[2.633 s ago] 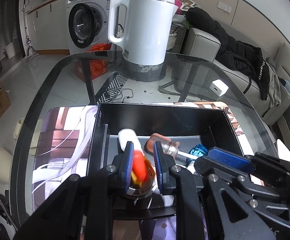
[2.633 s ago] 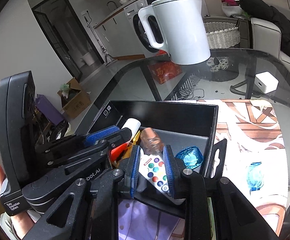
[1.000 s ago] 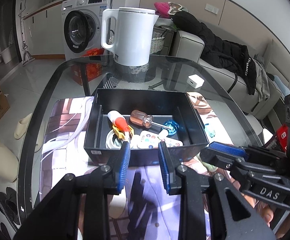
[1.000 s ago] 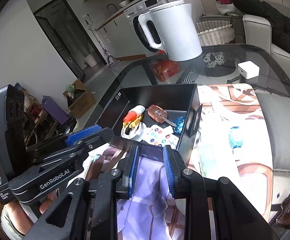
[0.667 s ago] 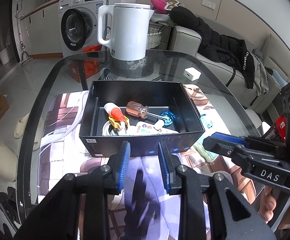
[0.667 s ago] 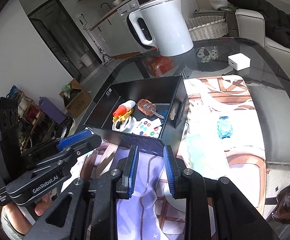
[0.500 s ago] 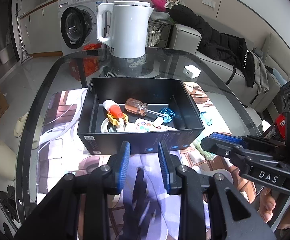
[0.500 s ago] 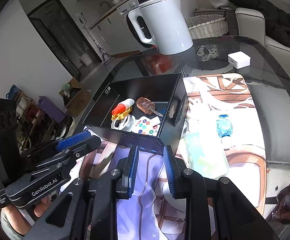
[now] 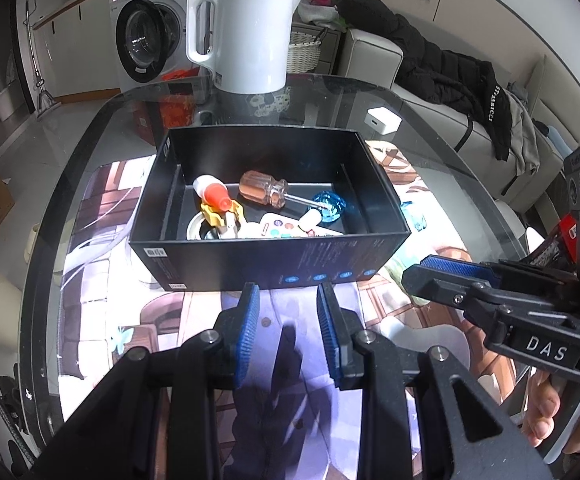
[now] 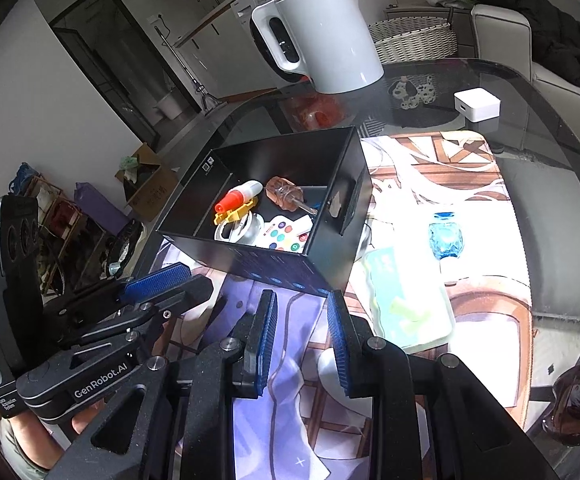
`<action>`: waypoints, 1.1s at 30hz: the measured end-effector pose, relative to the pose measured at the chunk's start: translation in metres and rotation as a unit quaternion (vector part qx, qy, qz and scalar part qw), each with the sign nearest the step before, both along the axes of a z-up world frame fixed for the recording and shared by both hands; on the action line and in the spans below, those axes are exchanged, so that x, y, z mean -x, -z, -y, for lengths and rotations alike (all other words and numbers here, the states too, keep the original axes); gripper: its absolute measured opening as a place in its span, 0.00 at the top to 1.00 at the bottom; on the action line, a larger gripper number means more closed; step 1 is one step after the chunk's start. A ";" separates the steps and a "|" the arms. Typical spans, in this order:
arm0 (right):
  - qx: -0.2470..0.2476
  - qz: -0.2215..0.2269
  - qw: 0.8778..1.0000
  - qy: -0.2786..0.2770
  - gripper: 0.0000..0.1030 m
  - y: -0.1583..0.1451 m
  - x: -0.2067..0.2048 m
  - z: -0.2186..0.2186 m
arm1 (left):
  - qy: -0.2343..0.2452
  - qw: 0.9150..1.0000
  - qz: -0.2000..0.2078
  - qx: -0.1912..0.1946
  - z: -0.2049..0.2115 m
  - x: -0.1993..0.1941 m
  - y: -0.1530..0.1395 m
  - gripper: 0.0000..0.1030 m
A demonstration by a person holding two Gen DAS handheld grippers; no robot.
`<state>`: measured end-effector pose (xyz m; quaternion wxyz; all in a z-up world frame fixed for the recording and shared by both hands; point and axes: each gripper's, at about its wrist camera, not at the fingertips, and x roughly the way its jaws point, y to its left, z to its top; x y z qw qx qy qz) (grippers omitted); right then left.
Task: Organize rigid objects
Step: 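Withdraw both open tools from the black box, then move left tool to the green earplug case while right tool approaches it too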
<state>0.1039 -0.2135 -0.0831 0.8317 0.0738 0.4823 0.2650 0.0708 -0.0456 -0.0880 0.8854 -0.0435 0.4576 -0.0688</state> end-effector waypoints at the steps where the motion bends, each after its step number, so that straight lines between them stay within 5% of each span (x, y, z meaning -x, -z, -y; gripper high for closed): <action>1: 0.001 -0.003 1.000 0.000 0.74 0.001 -0.001 0.000 | 0.001 1.000 -0.004 0.000 0.000 0.000 0.001 0.72; 19: 0.030 -0.043 0.998 0.023 0.70 0.020 -0.032 0.039 | 0.021 0.998 -0.053 0.008 0.007 -0.005 0.024 0.65; 26: 0.095 -0.017 0.995 0.039 0.35 0.031 -0.039 0.030 | 0.025 0.998 -0.054 0.013 0.008 -0.006 0.024 0.65; 33: 0.112 -0.043 0.993 0.009 0.46 0.044 -0.031 0.025 | 0.024 0.998 -0.059 0.016 0.004 -0.007 0.024 0.65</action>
